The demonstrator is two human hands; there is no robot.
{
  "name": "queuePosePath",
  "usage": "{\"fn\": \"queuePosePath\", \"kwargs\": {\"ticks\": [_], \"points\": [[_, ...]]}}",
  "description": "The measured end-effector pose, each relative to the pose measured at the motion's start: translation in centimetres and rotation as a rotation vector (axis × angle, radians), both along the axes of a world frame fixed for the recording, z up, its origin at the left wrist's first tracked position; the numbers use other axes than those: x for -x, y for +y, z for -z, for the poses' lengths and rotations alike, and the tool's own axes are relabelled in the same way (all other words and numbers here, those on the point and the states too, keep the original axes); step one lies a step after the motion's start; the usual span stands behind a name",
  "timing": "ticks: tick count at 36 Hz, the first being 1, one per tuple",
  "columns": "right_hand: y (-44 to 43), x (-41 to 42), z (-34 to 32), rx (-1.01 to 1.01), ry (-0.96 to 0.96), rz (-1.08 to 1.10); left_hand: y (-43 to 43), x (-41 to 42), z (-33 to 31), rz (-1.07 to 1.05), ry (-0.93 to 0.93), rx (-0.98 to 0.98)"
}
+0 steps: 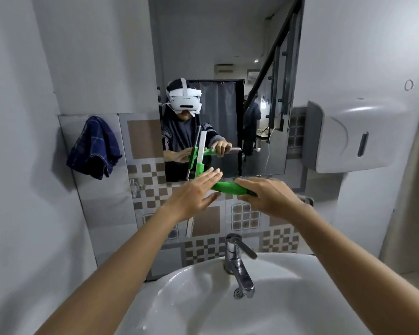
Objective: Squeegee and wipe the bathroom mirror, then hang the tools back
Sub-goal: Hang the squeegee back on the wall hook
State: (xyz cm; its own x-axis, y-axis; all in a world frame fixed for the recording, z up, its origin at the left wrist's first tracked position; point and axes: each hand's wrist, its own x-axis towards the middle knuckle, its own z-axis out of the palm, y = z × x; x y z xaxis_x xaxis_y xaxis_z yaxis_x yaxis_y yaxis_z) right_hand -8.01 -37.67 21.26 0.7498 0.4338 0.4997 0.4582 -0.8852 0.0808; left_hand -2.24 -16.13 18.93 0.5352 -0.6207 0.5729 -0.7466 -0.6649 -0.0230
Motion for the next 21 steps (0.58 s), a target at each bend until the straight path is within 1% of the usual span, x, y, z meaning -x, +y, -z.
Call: {"fn": "queuePosePath", "kwargs": {"ticks": [5,8,10,12,14,16,18,21], "points": [[-0.6,-0.1,-1.8,0.093,-0.033,-0.057,0.6,1.4,0.1,0.01,-0.059,0.054],[-0.8,-0.1,-3.1,0.158,-0.04,-0.104,1.1,1.7,0.1,0.043,-0.132,0.014],[-0.7,-0.1,-4.0,0.225,-0.052,-0.127,1.2,2.1,0.2,0.049,-0.134,0.021],[-0.5,-0.2,-4.8,0.244,-0.107,-0.138,1.2,2.4,0.2,0.036,-0.104,0.076],[-0.2,-0.6,-5.2,0.235,-0.22,-0.151,1.4,2.6,0.2,0.021,-0.088,0.132],[0.3,-1.0,-5.1,0.172,-0.342,-0.16,1.5,2.8,0.2,-0.013,-0.068,0.216],[1.2,-1.4,-4.7,0.06,-0.449,-0.154,1.6,3.2,0.3,-0.061,-0.066,0.303],[3.2,-2.0,-3.8,-0.175,-0.549,-0.137,1.8,3.8,0.5,-0.113,-0.052,0.435]]}}
